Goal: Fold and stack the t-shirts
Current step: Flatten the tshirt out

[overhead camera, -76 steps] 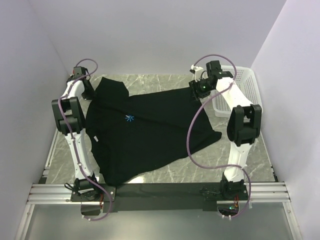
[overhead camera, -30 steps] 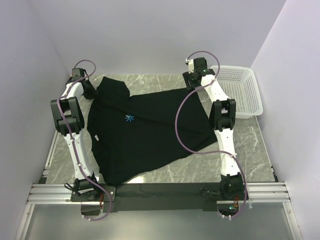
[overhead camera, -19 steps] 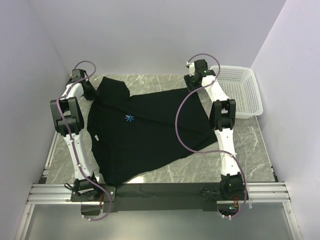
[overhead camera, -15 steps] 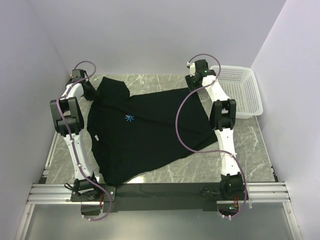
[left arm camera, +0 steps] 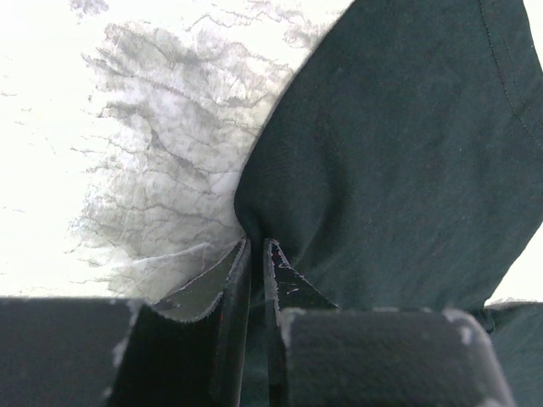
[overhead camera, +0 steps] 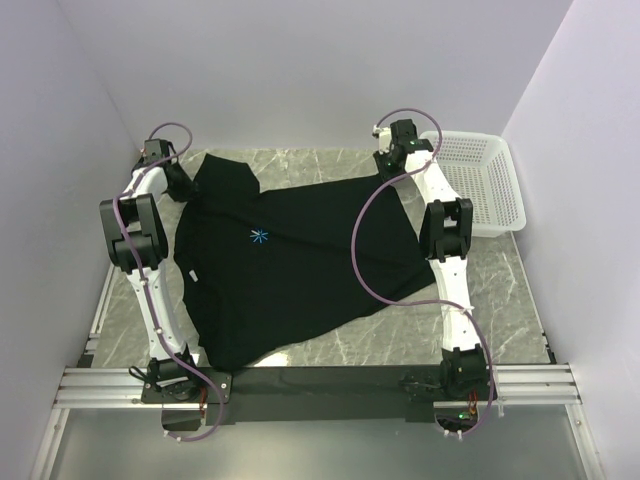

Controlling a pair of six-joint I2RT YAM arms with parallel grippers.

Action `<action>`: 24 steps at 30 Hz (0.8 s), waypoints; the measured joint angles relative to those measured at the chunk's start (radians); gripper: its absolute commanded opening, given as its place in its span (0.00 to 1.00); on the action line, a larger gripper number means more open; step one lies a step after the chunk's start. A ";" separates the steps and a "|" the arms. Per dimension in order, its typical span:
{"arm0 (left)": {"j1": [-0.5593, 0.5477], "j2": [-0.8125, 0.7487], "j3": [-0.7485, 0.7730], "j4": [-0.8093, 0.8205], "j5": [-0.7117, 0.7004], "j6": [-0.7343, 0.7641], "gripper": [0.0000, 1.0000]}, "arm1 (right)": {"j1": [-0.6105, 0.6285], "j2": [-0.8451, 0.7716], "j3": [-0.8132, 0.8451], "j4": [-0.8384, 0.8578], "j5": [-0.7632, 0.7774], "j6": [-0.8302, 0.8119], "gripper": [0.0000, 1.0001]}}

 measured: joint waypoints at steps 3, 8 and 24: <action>0.000 -0.005 -0.008 0.002 0.003 0.001 0.17 | 0.000 0.000 -0.001 -0.003 -0.010 -0.013 0.11; -0.001 -0.021 -0.032 0.003 0.006 0.003 0.16 | 0.000 -0.017 -0.037 0.018 -0.014 -0.026 0.00; 0.000 -0.120 -0.182 0.000 0.000 0.027 0.16 | -0.031 -0.173 -0.294 -0.022 -0.069 -0.046 0.14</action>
